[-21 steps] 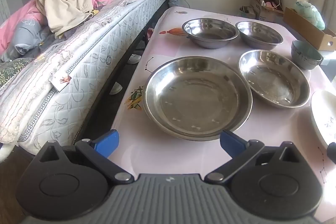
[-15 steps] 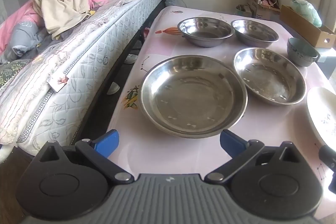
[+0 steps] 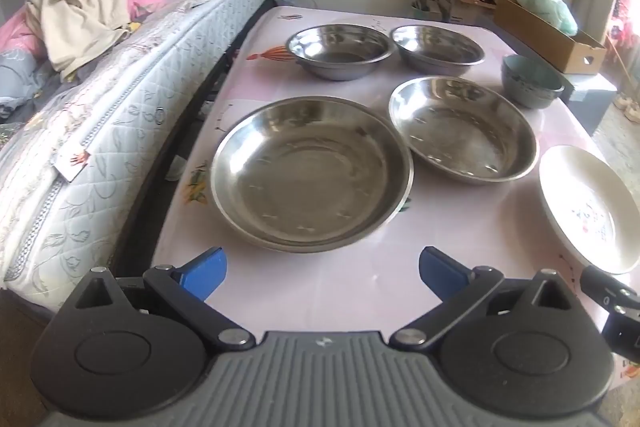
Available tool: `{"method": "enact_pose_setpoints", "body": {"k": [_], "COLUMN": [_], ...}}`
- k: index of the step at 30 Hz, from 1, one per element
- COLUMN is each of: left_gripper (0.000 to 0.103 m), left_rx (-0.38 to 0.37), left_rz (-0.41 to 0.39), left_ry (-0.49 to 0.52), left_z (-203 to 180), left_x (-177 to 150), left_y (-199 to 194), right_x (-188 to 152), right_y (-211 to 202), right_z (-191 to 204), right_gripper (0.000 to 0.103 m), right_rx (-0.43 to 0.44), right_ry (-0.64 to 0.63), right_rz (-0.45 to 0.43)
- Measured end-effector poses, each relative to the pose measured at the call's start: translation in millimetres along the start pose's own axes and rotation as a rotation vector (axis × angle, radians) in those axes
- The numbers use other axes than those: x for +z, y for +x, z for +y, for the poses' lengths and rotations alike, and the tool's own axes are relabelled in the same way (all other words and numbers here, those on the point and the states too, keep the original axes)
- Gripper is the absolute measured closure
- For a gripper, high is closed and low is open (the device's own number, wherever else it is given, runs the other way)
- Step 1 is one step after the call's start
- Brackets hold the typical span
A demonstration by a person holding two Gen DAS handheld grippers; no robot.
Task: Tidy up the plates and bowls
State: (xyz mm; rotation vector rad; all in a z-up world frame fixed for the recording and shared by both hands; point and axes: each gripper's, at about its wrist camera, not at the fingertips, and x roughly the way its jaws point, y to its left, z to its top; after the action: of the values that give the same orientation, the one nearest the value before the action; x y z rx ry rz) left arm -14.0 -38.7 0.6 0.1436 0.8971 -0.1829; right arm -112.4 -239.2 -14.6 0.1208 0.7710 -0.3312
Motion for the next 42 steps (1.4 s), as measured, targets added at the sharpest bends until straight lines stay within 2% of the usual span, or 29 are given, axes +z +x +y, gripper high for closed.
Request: {"method": "enact_pose_setpoints", "body": {"k": [9, 28, 42], "left_gripper": [0.000, 0.000, 0.000], "left_rx": [-0.035, -0.039, -0.119], "left_rz": [0.006, 0.008, 0.025], "left_ry": [0.028, 0.017, 0.065], "left_z": [-14.1, -12.1, -23.6], "left_x": [-3.5, -6.4, -8.2], "left_y": [-1.1, -5.6, -8.2], "right_x": [-4.6, -2.8, -2.9], "right_y": [-6.5, -10.6, -13.7], "right_z": [-16.6, -13.7, -17.8], "right_gripper": [0.001, 0.001, 0.001], "right_rx": [-0.044, -0.033, -0.040], "right_ry": [0.021, 0.008, 0.009], "right_rz": [-0.003, -0.008, -0.005]}}
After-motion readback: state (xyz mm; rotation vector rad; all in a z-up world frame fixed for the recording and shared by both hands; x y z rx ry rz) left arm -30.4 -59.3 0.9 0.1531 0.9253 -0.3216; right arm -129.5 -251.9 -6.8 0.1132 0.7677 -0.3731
